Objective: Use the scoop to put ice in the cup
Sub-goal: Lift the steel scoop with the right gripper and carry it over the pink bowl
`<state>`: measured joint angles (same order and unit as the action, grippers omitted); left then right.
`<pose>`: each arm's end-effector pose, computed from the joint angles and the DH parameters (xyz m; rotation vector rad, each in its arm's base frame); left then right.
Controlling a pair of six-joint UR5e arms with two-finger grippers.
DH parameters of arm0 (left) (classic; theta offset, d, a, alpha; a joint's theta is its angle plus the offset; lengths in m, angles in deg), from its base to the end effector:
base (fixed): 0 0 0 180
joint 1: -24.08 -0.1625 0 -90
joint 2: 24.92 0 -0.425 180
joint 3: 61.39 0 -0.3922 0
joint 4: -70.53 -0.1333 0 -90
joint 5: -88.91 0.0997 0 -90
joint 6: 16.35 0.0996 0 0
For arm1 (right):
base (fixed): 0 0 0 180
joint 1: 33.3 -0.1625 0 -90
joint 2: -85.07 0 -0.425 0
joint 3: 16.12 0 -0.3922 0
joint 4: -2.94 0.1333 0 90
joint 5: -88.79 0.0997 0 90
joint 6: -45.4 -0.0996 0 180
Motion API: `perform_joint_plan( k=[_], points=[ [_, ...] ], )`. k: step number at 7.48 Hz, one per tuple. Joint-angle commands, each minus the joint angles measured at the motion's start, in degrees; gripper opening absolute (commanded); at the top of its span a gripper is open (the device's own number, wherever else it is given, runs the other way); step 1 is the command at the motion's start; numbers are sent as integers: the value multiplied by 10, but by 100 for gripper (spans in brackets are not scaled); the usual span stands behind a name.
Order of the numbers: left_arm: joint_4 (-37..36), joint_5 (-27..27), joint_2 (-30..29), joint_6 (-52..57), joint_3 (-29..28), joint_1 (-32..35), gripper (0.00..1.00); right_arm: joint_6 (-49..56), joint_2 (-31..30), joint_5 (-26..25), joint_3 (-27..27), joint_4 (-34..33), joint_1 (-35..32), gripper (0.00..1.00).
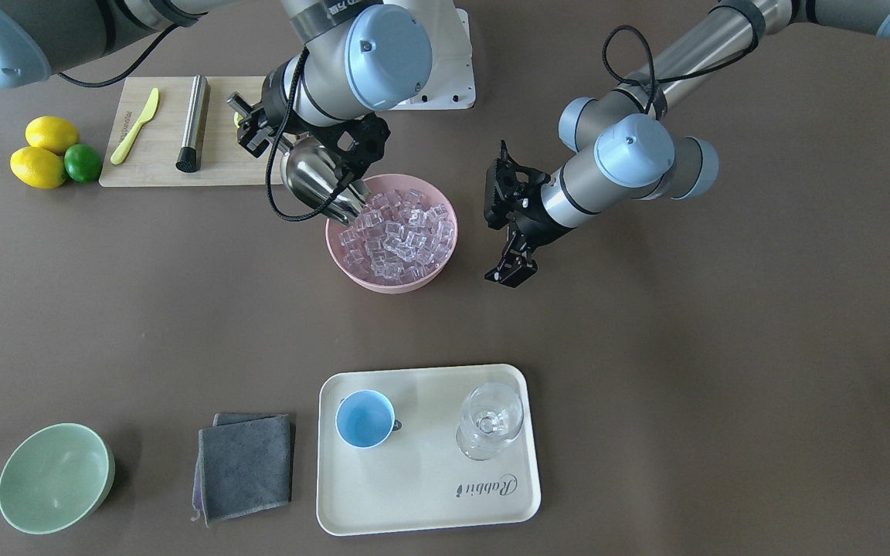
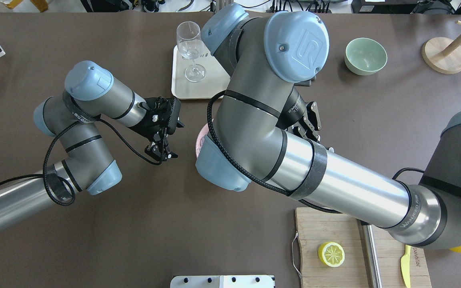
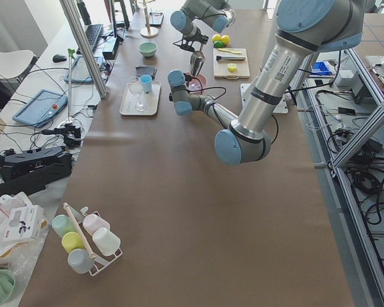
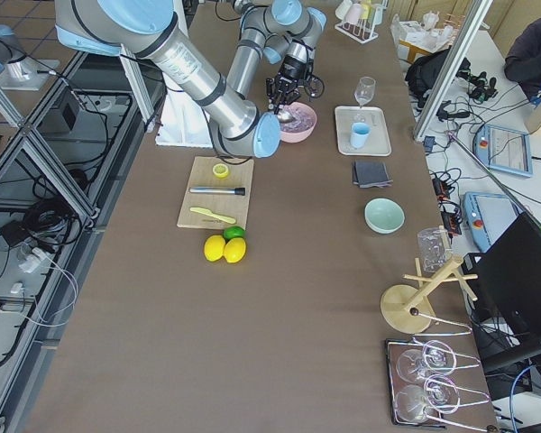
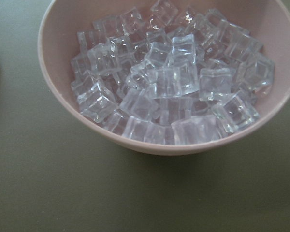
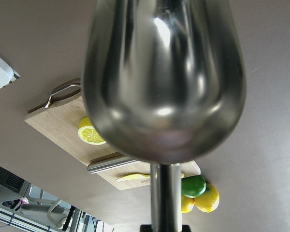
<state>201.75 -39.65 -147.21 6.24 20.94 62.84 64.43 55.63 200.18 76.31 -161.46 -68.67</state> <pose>0.4977 -0.4909 0.2993 1.0247 0.9458 1.4813 -0.4556 -0.4424 0.1326 -0.3213 -0.3138 -1.2284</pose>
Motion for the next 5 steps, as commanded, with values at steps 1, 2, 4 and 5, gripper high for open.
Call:
perform_joint_plan(
  k=[1,2,4,5],
  points=[
    [1,24,-3,0,-1,-13,98,0,3,-7,-23,0,11,0],
    [2,24,-3,-1,-1,-12,98,0,4,-7,-26,1,14,0],
    [17,24,0,-1,-2,-12,98,0,5,-8,-28,6,19,0],
    [17,24,0,-1,-2,-12,98,-1,5,-8,-27,12,20,0]
  ],
)
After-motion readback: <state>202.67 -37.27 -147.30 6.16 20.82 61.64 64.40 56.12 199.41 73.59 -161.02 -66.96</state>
